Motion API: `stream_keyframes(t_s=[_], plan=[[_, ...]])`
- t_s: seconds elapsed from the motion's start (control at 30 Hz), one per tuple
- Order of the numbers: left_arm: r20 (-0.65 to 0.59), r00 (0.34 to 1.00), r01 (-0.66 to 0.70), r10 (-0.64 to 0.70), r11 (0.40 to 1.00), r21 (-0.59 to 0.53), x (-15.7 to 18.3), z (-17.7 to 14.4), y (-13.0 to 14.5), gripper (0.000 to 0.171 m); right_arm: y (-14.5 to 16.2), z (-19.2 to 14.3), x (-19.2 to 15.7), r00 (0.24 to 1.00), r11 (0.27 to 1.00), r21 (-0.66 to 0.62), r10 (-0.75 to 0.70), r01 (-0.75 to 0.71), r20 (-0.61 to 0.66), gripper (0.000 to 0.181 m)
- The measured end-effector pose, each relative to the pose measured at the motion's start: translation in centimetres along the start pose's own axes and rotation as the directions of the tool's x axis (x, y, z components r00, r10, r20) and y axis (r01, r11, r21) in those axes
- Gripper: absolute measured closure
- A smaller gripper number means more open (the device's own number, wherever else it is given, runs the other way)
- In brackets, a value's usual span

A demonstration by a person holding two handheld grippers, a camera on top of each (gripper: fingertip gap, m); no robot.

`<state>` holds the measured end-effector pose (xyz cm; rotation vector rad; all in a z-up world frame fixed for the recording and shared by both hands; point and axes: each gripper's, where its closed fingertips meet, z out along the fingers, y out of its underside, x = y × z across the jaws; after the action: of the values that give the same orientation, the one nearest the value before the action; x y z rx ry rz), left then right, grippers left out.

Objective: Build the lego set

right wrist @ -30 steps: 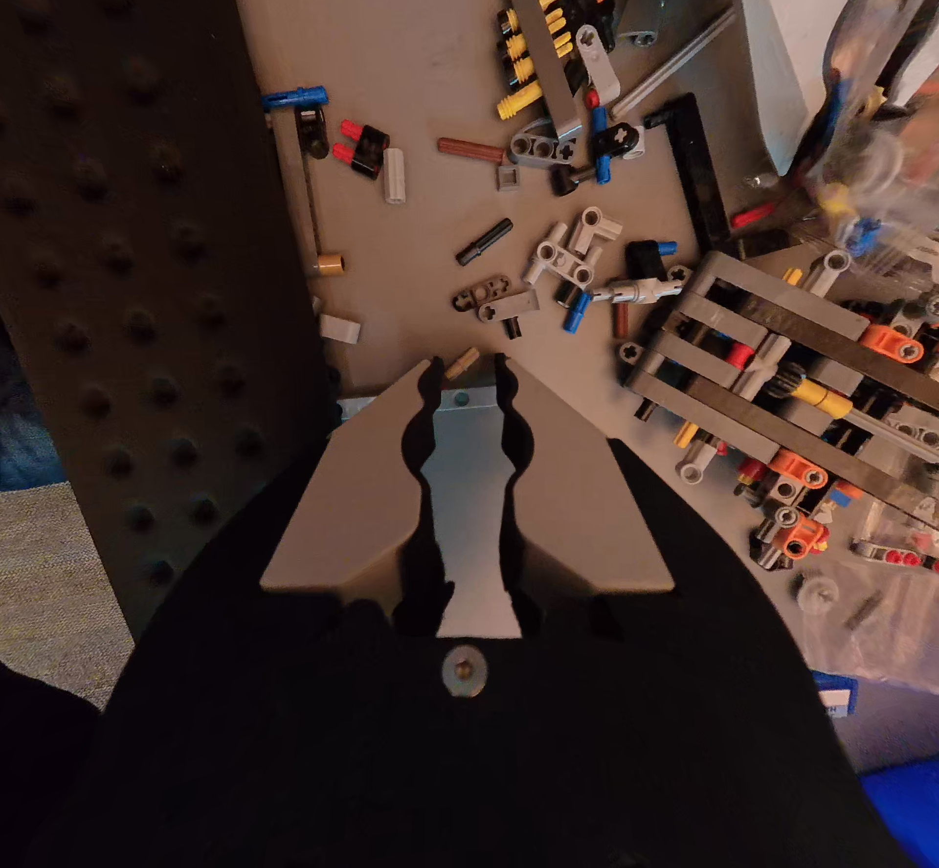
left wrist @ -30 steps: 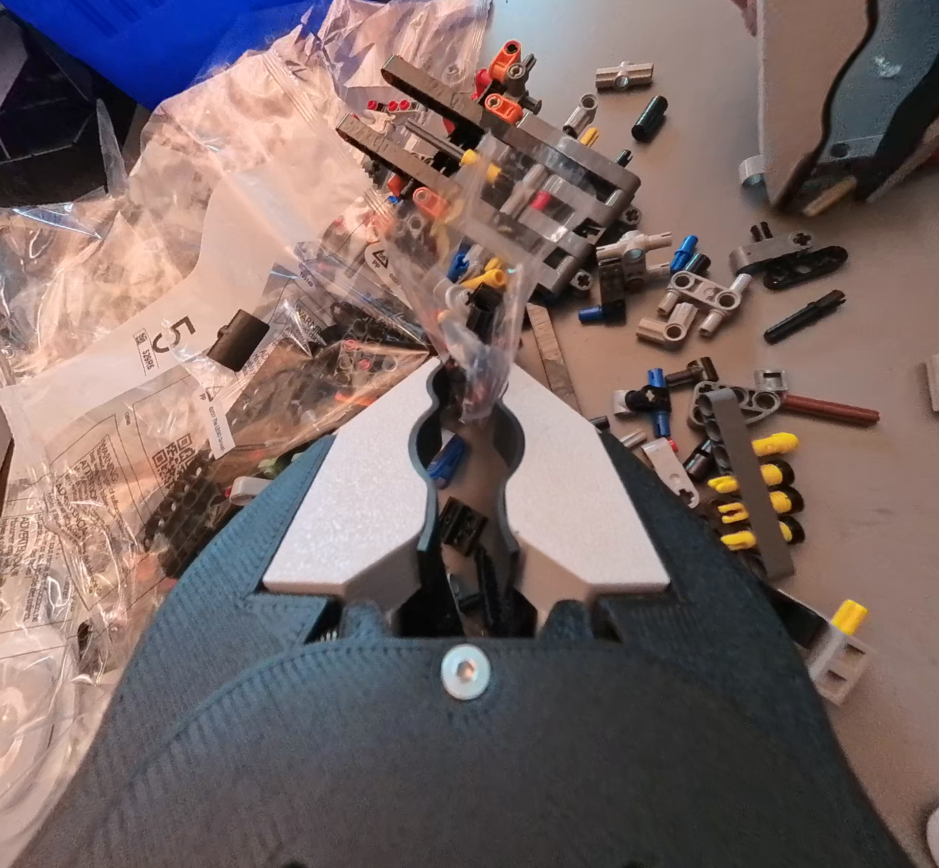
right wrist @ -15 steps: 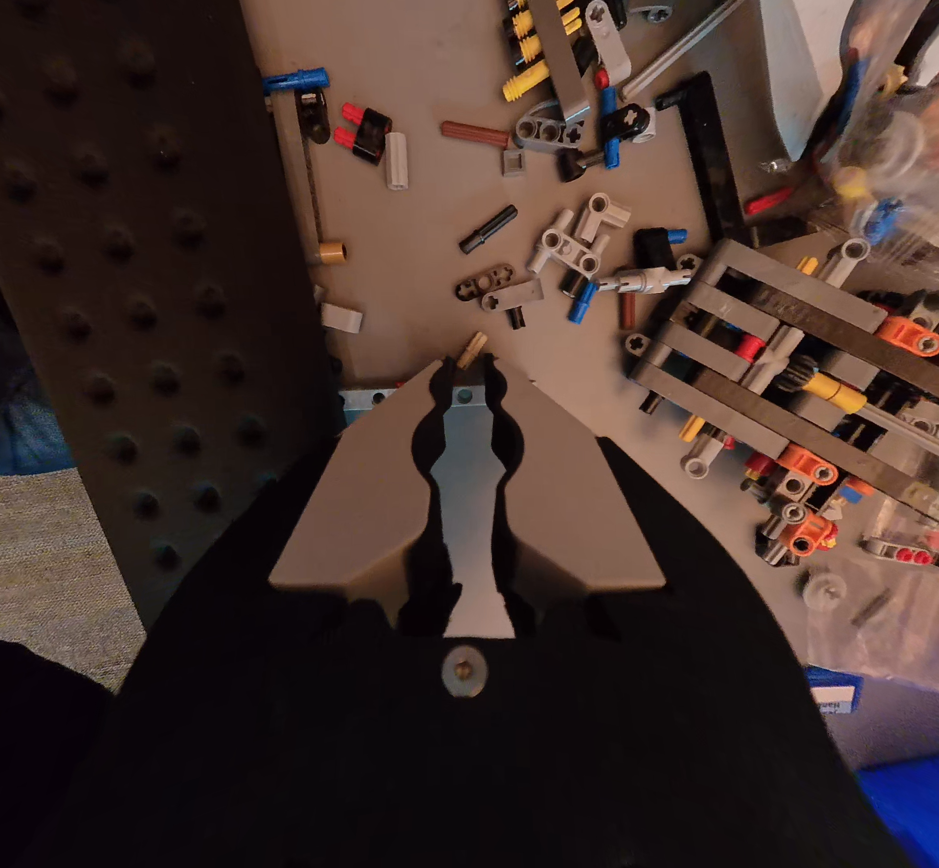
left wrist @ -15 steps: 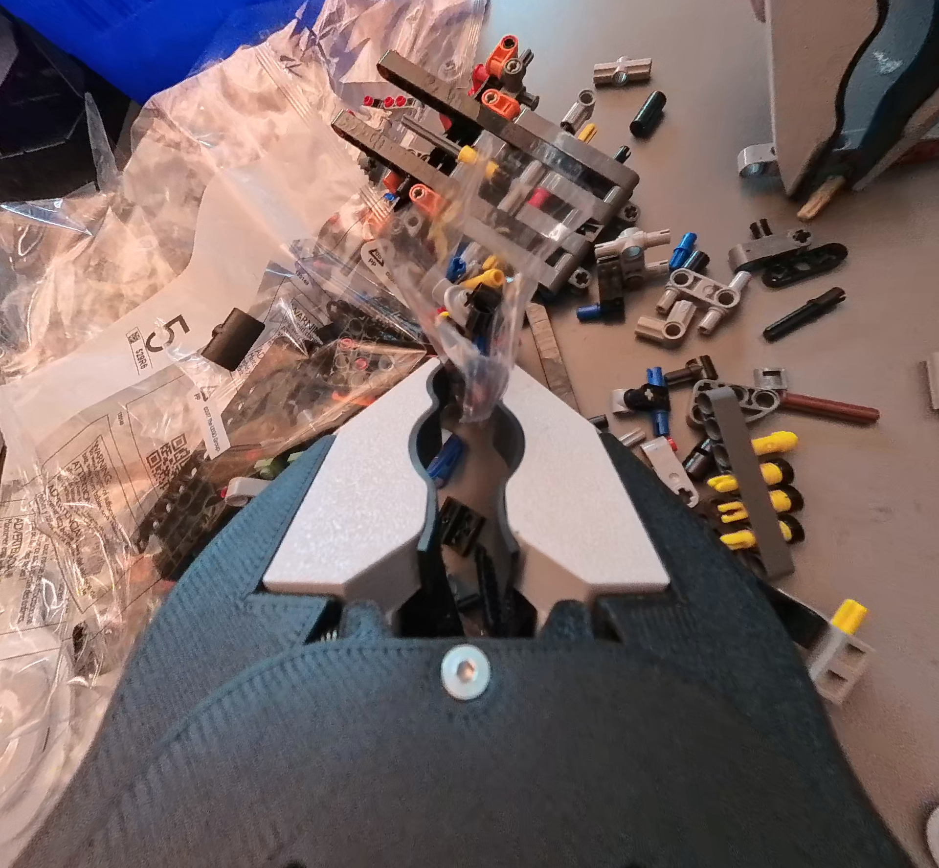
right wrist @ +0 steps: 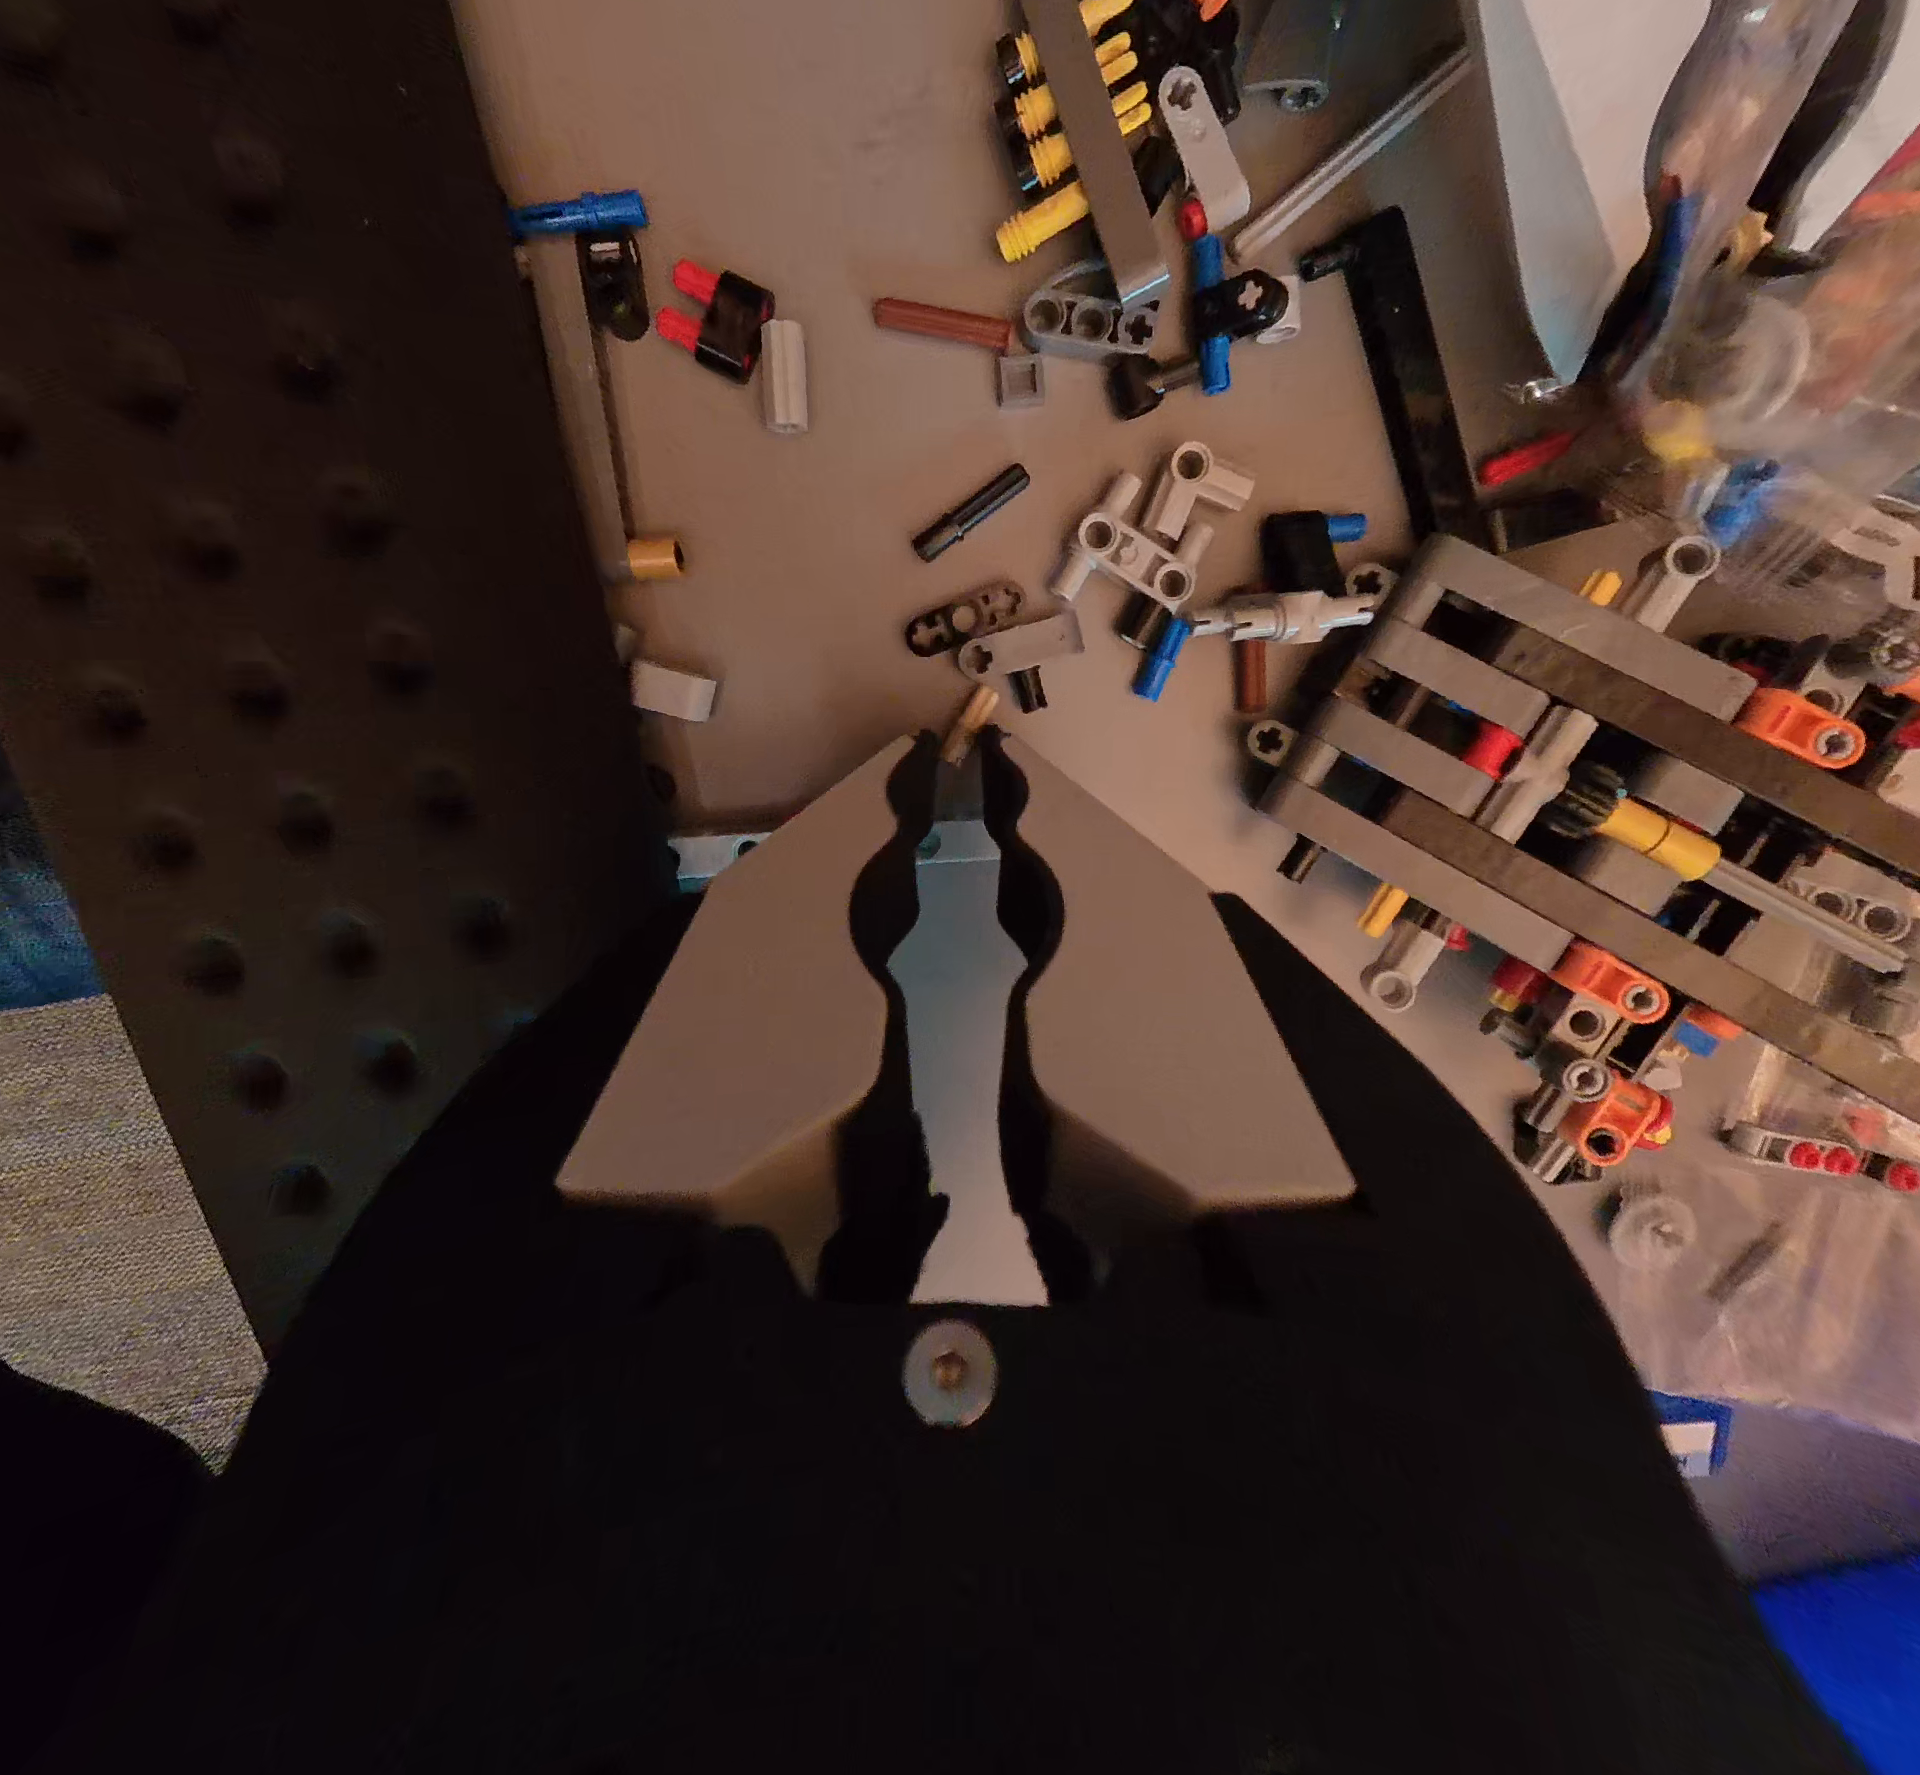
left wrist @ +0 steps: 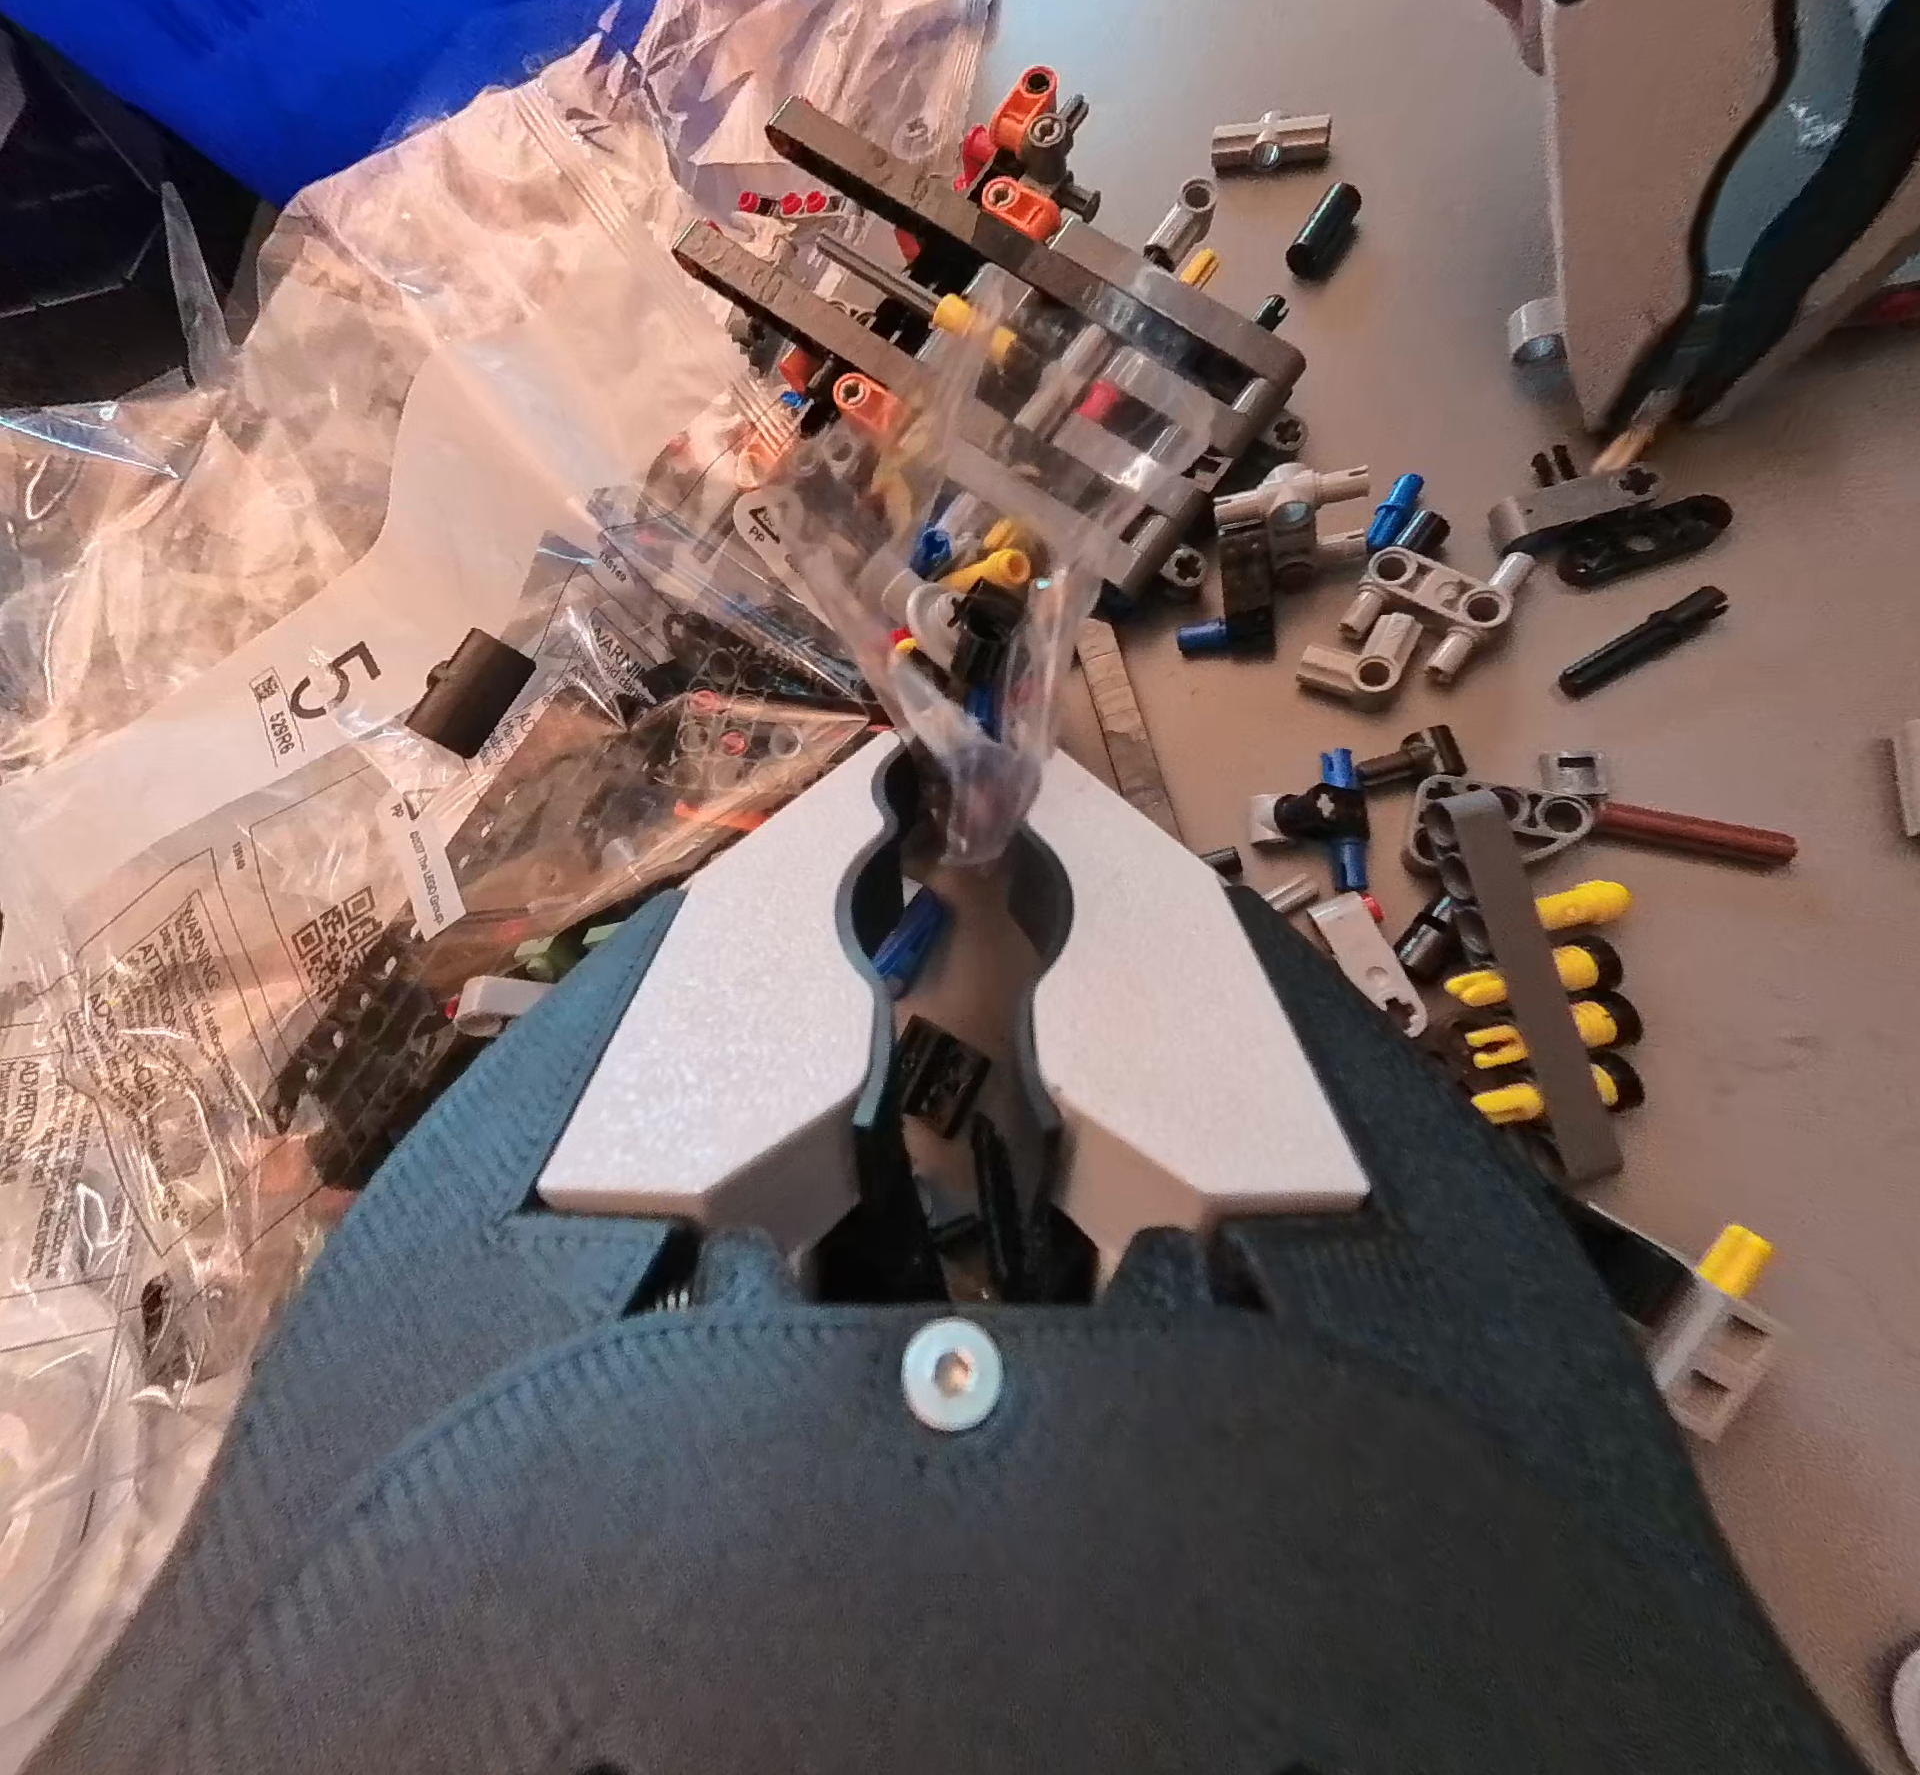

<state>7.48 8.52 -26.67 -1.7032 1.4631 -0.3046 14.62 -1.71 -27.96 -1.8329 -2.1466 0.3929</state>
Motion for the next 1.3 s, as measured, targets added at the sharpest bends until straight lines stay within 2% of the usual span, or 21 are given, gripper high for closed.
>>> stream_keyframes(t_s=[0.33, 0.63, 0.77, 0.9, 1.2, 1.3], plan=[[0.0, 1.0, -0.001, 0.001, 1.0, -0.001, 0.0, 0.0, 0.0, 0.159, 0.1, 0.0, 0.5, 0.999, 1.0, -0.002, -0.01, 0.01, -0.032, 0.18], [-0.002, 1.0, 0.0, 0.0, 1.0, -0.002, 0.1, 0.0, 0.0, 0.159, -0.4, 0.0, 0.3, 1.0, 1.0, 0.016, -0.005, 0.005, -0.027, 0.163], [-0.003, 1.0, 0.0, 0.0, 1.0, -0.003, 0.1, 0.0, 0.1, 0.159, -0.8, 0.2, 0.3, 1.0, 1.0, 0.022, -0.013, 0.014, -0.025, 0.167], [-0.004, 1.0, 0.001, -0.001, 1.0, -0.003, 0.1, 0.0, 0.1, 0.159, -0.7, 0.3, 0.5, 0.999, 1.0, 0.011, -0.027, 0.027, -0.038, 0.179], [-0.003, 1.0, 0.0, 0.0, 1.0, -0.003, 0.1, 0.0, 0.0, 0.159, -0.8, -0.5, 0.8, 0.998, 0.999, 0.033, -0.017, 0.019, -0.062, 0.176], [-0.004, 1.0, 0.001, -0.001, 1.0, -0.003, 0.1, 0.1, 0.0, 0.159, -1.1, -0.7, 1.1, 0.995, 0.998, 0.043, -0.034, 0.038, -0.092, 0.181]])
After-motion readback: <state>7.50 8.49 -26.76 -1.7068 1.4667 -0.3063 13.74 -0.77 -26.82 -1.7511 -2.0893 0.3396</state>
